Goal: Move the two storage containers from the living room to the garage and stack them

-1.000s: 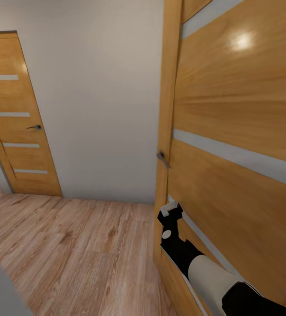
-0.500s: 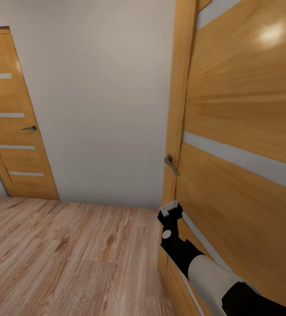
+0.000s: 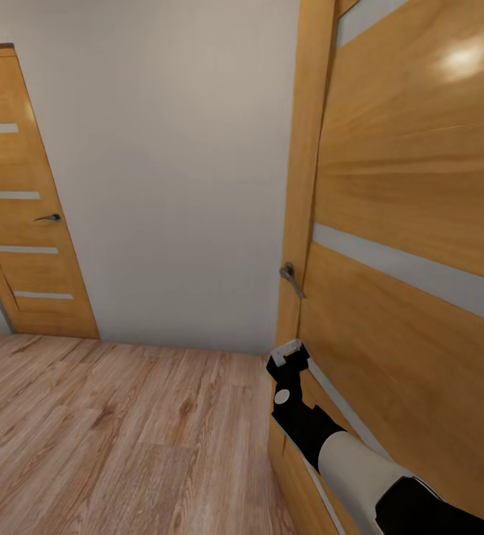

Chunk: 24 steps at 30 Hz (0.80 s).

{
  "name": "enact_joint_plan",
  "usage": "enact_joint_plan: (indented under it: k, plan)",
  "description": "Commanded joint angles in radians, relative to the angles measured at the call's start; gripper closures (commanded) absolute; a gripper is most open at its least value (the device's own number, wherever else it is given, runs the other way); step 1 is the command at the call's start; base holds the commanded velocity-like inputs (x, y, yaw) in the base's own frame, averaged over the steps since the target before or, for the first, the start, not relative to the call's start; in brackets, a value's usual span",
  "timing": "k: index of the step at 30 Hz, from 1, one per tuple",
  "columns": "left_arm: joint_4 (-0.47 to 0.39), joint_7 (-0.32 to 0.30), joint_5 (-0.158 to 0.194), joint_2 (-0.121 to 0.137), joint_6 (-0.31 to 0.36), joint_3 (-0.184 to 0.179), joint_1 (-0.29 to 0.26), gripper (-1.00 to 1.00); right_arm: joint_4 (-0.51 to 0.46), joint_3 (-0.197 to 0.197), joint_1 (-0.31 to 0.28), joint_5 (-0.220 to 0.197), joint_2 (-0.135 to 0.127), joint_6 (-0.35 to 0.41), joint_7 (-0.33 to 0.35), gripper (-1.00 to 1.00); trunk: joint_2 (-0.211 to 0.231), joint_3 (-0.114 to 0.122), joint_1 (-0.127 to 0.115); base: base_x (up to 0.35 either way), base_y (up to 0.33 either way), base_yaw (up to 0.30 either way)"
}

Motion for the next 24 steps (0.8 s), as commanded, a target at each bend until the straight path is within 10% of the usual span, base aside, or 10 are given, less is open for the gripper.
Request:
enact_joint_plan:
  k: [1,24]
  plan:
    - [-0.001,-0.001,0.002,0.000,-0.002,0.001,0.000,-1.00,0.001,0.000,-0.001,0.005,0.000,0.004,-0.007,-1.00,0.000,-0.001,0.000,0.000,-0.050,0.000]
    - [0.000,-0.001,0.002,0.000,-0.002,0.001,0.000,-1.00,0.001,-0.002,-0.001,0.005,0.000,0.004,-0.007,-1.00,0.000,-0.001,0.000,0.000,-0.065,0.000]
